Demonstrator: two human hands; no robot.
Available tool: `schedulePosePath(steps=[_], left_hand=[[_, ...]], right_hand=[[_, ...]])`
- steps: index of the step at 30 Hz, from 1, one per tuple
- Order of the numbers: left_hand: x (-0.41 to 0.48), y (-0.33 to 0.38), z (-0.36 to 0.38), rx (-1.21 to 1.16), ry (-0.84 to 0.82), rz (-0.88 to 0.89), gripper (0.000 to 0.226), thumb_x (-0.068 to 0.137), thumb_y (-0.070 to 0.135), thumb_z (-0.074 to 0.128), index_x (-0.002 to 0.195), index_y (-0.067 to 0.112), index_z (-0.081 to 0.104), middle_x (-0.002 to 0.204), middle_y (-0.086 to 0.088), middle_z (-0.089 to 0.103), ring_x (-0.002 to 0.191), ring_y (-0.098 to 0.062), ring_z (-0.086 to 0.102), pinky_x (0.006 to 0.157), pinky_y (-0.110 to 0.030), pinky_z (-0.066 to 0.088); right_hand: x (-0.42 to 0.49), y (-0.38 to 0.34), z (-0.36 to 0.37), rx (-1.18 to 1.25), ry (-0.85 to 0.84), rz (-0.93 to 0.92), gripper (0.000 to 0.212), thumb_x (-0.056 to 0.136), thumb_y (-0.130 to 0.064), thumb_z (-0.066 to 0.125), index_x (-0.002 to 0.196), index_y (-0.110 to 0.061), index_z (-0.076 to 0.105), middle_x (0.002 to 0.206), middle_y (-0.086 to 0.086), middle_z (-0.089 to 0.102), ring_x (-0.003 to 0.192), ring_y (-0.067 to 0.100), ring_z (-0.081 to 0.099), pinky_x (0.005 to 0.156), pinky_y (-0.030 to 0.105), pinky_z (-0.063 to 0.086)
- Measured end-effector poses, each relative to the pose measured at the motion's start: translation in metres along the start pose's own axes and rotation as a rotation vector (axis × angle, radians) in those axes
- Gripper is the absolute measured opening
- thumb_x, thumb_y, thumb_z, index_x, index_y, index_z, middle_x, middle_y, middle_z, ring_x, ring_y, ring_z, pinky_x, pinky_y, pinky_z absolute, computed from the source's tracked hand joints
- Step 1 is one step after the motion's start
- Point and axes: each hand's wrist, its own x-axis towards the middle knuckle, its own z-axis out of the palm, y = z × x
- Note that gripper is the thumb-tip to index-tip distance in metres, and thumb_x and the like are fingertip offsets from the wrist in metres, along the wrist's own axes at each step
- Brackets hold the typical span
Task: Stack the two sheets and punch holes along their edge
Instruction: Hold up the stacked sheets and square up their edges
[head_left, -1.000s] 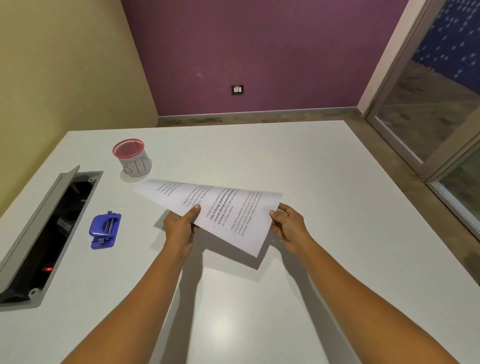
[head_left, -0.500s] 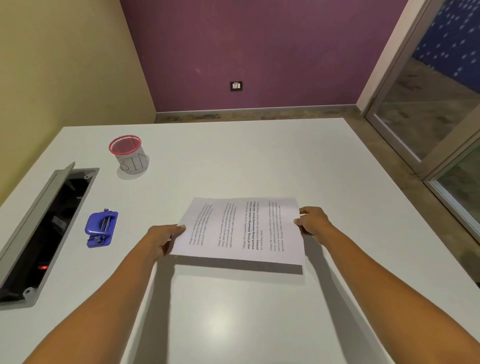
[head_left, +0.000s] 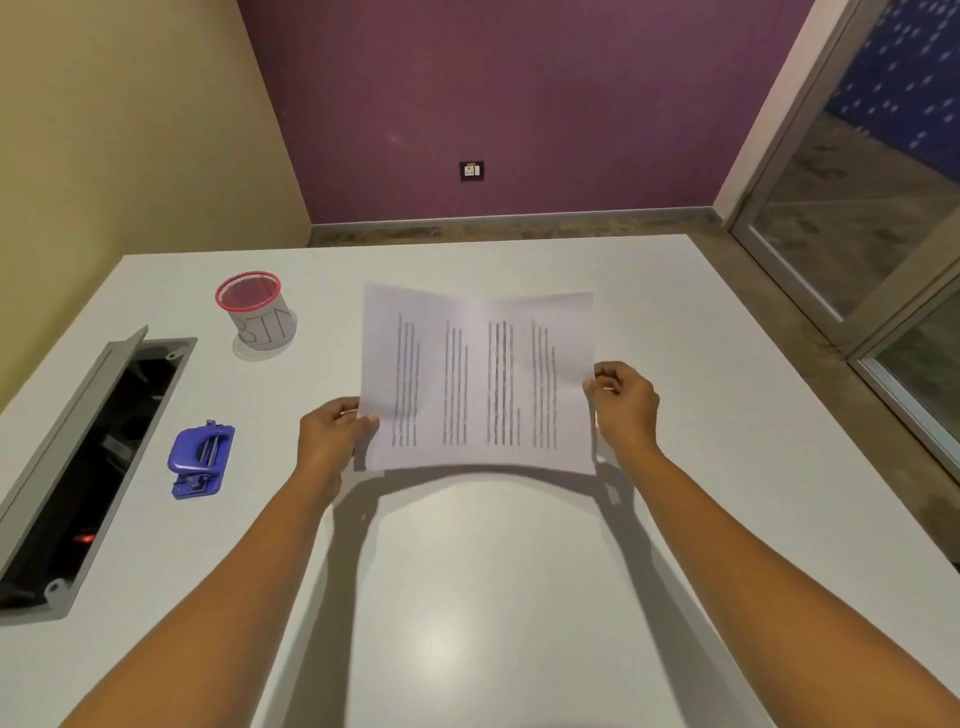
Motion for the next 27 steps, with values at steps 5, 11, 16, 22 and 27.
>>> schedulePosePath(steps=[5,11,16,22,27], left_hand=[[-0.002,0.001,-0.007,-0.093,-0.061,0.133,0.025,0.081,-0.002,0.062,0.091,0.021,0.06,0.094,0.003,0.069,0.082,-0.005,0.068,0.073,-0.021,0.052],[-0.003,-0.013,0.001,-0.042,-0.053,0.101,0.03,0.083,0.0,0.061,0.112,0.005,0.06,0.109,-0.006,0.063,0.095,-0.023,0.06,0.082,-0.033,0.046],[0.0,-0.006,0.006,-0.045,-0.019,0.158,0.016,0.086,0.006,0.059,0.101,0.009,0.063,0.097,-0.003,0.066,0.091,-0.023,0.06,0.082,-0.032,0.046],[0.002,-0.007,0.003,-0.061,-0.034,0.177,0.021,0.084,0.005,0.062,0.103,0.014,0.063,0.092,0.007,0.066,0.085,-0.006,0.062,0.069,-0.016,0.046],[-0.002,-0.011,0.004,-0.067,-0.026,0.18,0.016,0.088,0.011,0.058,0.102,0.016,0.064,0.087,0.009,0.066,0.082,-0.008,0.062,0.066,-0.02,0.046]], right_hand=[[-0.006,0.007,-0.008,0.307,-0.054,-0.113,0.015,0.086,-0.005,0.061,0.084,-0.02,0.058,0.083,-0.006,0.063,0.074,0.001,0.062,0.067,0.009,0.051],[-0.012,0.038,0.0,0.238,-0.142,-0.006,0.016,0.085,-0.009,0.063,0.1,-0.012,0.063,0.096,-0.001,0.065,0.081,0.008,0.063,0.059,0.005,0.05],[-0.008,0.028,0.001,0.336,-0.126,-0.032,0.014,0.085,-0.011,0.063,0.097,-0.019,0.064,0.094,-0.004,0.067,0.082,0.002,0.064,0.064,0.007,0.052],[-0.005,0.032,-0.002,0.275,-0.178,-0.022,0.023,0.083,-0.01,0.066,0.106,-0.01,0.064,0.1,-0.002,0.066,0.088,0.013,0.064,0.074,0.017,0.051],[-0.006,0.031,0.003,0.288,-0.147,-0.015,0.02,0.085,-0.007,0.062,0.105,-0.012,0.065,0.095,-0.006,0.065,0.08,-0.002,0.061,0.063,0.005,0.05]])
